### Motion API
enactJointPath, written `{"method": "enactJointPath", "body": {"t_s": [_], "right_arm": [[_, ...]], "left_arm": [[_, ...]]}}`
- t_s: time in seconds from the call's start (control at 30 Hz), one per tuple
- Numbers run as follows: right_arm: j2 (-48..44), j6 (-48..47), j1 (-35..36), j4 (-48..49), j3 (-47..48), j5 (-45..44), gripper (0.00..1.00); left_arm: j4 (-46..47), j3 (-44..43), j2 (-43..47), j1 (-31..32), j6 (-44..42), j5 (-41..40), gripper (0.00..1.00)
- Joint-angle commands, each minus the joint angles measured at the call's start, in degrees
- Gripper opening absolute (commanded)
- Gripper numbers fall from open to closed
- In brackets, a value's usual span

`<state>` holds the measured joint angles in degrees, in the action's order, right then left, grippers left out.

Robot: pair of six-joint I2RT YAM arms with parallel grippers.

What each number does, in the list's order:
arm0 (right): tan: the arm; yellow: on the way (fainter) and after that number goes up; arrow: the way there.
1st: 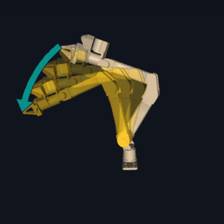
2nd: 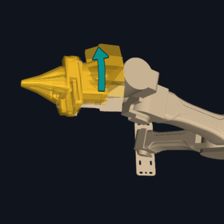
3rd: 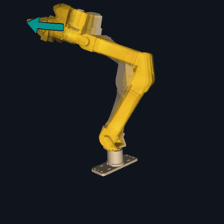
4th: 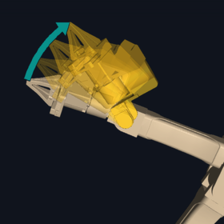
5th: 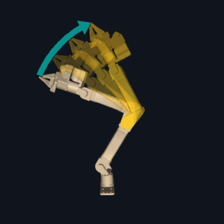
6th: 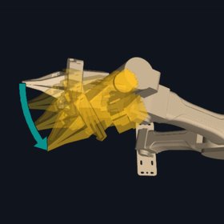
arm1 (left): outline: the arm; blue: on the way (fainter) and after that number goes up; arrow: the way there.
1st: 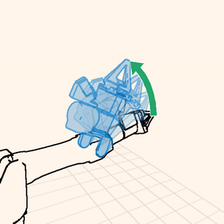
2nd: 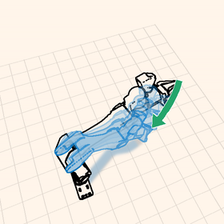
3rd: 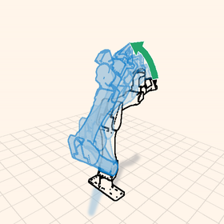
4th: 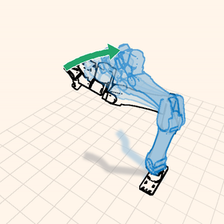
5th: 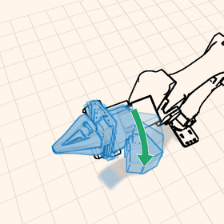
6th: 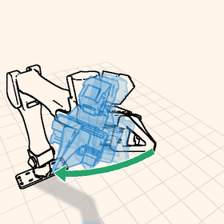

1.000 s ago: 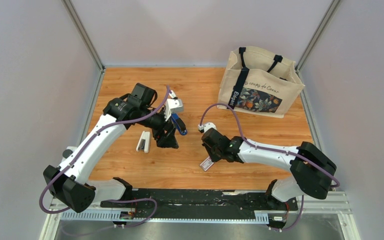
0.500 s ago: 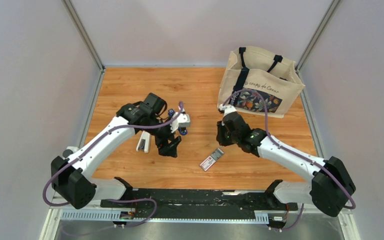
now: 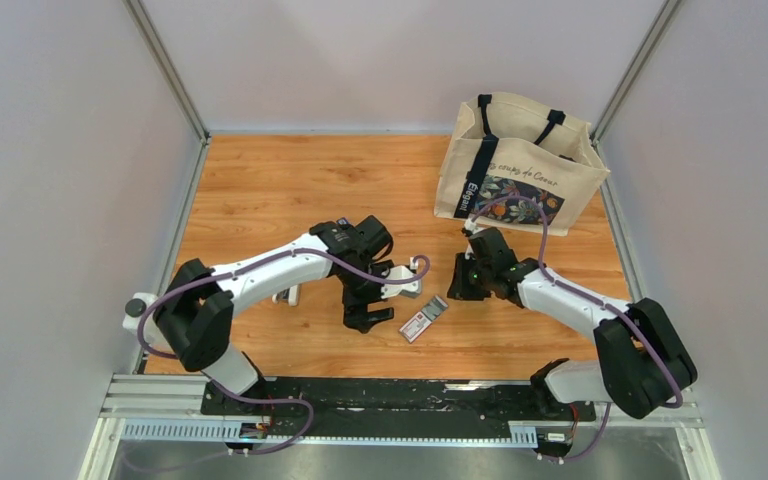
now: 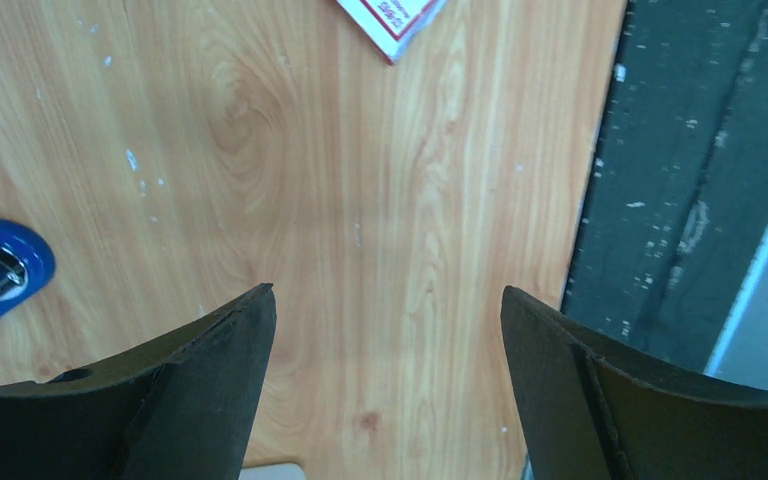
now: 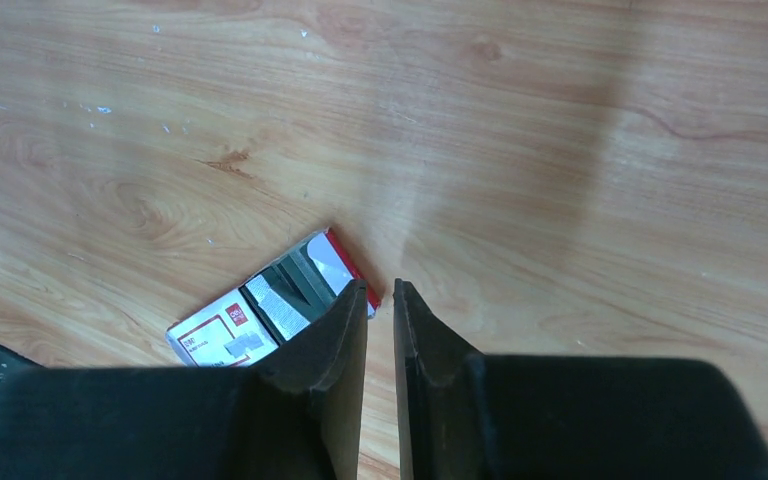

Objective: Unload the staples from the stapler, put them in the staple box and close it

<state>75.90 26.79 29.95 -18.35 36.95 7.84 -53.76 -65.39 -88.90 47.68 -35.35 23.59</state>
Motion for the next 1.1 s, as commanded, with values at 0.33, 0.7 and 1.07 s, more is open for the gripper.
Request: {"method": "enactJointPath", "body": {"t_s": [0.33,0.7,1.07], "right_arm": [[4.3,1.5,-4.0,8.6,-2.2,9.8,0.17],[4.5,2.0,-5.0,11.0,-4.7,12.0,0.16],[3.6,2.5,-5.1,11.9,-4.7,13.7,0.15]], "left_arm": [[7.3,-6.5,-12.5,5.8,-2.6,-7.8,0.91],[7.8,-8.0,-16.3,7.6,-2.5,-6.5,0.91],[8.8,-8.3,-18.1,9.4,-2.8,-8.1,0.91]]}}
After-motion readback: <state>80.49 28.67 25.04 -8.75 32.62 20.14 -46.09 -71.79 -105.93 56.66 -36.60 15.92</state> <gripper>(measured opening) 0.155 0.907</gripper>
